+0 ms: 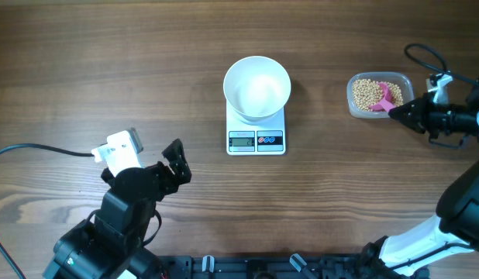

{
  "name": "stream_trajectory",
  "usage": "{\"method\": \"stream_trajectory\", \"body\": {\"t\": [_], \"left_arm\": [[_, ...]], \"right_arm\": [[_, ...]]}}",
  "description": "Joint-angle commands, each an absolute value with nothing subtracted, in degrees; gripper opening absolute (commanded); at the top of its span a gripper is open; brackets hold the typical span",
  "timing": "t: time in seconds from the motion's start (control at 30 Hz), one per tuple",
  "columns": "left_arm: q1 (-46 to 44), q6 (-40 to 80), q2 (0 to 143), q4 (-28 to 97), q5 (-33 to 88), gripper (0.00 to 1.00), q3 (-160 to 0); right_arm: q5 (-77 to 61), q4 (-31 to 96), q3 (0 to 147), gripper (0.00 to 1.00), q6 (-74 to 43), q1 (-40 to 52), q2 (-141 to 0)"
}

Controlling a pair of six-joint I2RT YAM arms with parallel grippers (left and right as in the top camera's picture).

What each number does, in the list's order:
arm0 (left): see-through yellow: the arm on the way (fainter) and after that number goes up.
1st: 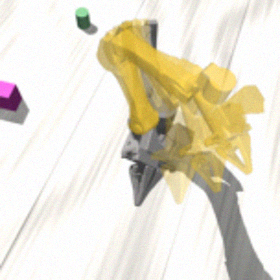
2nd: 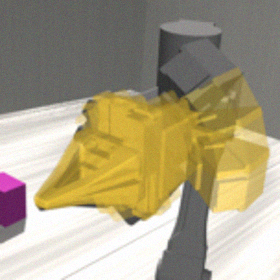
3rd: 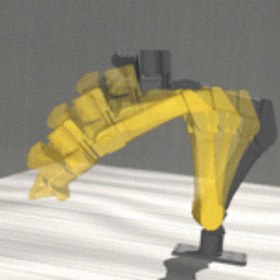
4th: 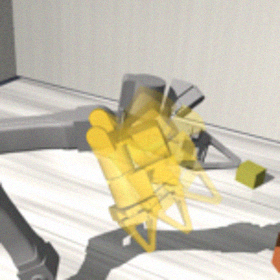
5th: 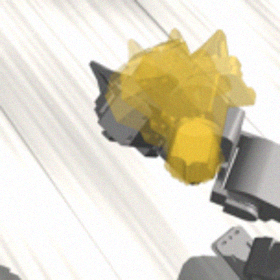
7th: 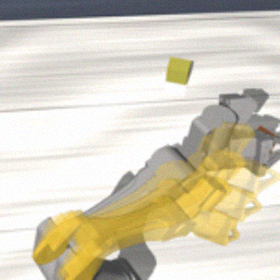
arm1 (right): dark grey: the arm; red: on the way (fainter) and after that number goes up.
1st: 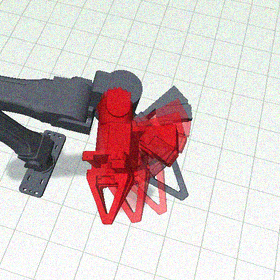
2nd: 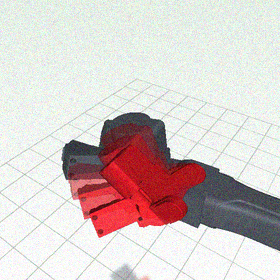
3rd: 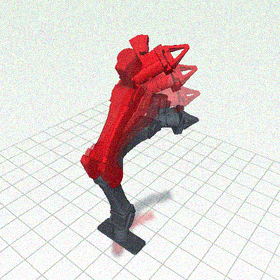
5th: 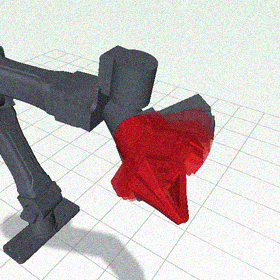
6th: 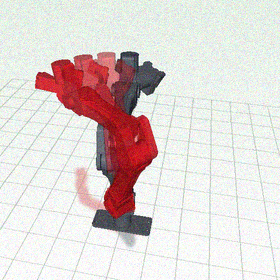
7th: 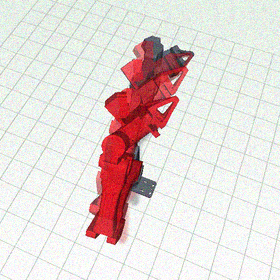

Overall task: Scoop item into bowl and weigh 150g on scale
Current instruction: 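Dip the scoop into the soybeans and scoop them up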

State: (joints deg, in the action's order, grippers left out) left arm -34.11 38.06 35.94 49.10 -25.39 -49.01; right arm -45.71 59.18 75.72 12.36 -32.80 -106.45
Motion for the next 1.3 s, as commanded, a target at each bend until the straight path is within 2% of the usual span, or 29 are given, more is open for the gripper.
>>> {"method": "stream_trajectory", "body": {"t": [0.0, 0.57, 1.0, 1.27], "left_arm": [[-33.8, 38.0, 36.0, 49.1, -24.9, 1.00, -48.8], [-33.8, 38.0, 36.0, 49.1, -24.9, 1.00, -48.8], [-33.8, 38.0, 36.0, 49.1, -24.9, 1.00, -48.8], [-33.8, 38.0, 36.0, 49.1, -24.9, 1.00, -48.8]], "right_arm": [[-51.8, 59.7, 75.2, 0.04, 15.0, -34.0, -108.9], [-64.6, 62.1, 75.2, 0.04, 17.6, -36.8, -112.7], [-63.9, 62.8, 75.2, 0.04, 18.0, -40.9, -112.7], [-64.4, 70.0, 75.2, 0.04, 27.4, -42.7, -112.7]]}}
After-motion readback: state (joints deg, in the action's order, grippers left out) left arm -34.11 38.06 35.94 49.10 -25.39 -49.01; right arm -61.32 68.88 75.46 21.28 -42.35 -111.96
